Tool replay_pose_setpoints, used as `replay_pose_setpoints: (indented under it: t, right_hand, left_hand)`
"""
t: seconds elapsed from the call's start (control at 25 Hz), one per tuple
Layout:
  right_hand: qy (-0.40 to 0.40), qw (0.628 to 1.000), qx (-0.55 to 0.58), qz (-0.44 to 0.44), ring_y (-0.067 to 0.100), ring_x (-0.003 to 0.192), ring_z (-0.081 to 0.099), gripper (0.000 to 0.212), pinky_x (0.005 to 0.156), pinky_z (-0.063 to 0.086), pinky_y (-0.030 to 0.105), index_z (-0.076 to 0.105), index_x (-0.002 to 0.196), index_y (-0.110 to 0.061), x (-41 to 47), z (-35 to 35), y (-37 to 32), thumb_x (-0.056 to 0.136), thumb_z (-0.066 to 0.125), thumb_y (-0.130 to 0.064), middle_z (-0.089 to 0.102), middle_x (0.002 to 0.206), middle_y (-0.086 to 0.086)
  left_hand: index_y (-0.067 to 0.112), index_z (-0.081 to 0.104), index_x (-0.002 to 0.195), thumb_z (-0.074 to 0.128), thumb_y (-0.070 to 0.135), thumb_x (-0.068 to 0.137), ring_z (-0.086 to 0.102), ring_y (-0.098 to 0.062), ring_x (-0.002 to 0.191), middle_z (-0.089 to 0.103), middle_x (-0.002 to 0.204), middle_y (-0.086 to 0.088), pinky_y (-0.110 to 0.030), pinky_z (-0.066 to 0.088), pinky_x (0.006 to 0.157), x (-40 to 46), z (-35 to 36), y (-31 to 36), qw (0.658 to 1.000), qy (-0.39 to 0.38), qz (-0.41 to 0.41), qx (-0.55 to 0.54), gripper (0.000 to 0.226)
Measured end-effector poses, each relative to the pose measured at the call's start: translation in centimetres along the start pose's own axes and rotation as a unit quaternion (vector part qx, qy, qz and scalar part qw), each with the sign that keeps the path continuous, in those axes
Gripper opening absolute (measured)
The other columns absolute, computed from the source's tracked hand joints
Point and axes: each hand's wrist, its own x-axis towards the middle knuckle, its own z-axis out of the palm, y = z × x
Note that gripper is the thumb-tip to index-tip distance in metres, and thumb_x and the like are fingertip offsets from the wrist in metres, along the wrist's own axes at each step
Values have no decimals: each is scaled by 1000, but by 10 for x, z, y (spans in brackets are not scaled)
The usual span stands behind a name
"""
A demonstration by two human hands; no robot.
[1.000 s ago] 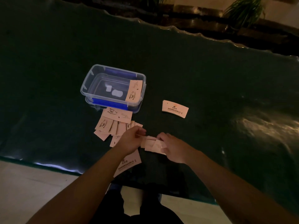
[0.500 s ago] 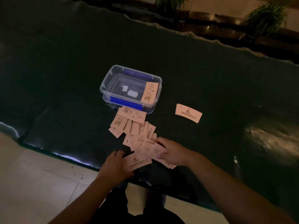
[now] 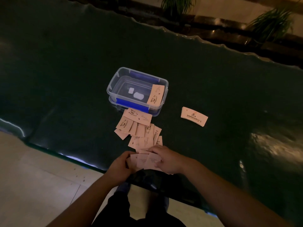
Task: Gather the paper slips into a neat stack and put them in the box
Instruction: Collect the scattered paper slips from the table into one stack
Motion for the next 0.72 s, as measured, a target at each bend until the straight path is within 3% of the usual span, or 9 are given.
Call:
replay_pose_setpoints:
  t: [0.16, 0.32, 0.56, 0.72]
  right_hand:
    - [0, 1000, -18, -6, 12, 155, 23, 77, 127, 26, 47, 39, 158, -40, -4, -1, -2, 94, 72, -13, 29, 170, -11]
    - [24, 1000, 8, 2, 20, 141, 52, 64, 114, 49, 46, 48, 150, -40, -9, -3, 0, 96, 70, -15, 50, 157, -3]
    - [56, 994, 86, 22, 12, 132, 57, 64, 105, 57, 43, 44, 152, -34, -14, -19, 9, 97, 70, -14, 57, 151, -5]
    - [72, 987, 136, 50, 12, 124, 60, 60, 83, 65, 35, 44, 147, -41, -16, -25, 17, 98, 69, -16, 59, 147, -7]
  left_hand:
    - [46, 54, 113, 69, -3, 86, 58, 2, 96, 61, 116, 17, -16, 57, 65, -2, -4, 9, 999, -28, 16, -30, 58]
    - [45, 56, 114, 71, 1, 86, 64, -3, 103, 67, 117, 12, -20, 57, 71, 0, -5, 22, 997, -19, 23, -65, 55]
    - [34, 64, 112, 75, 12, 88, 70, -9, 103, 73, 108, 8, -41, 58, 96, 12, -8, 39, 989, 60, 4, -135, 34]
    - [24, 59, 127, 79, 32, 85, 59, -15, 108, 58, 121, 5, -36, 52, 90, 35, 2, 58, 987, 121, -75, -77, 47]
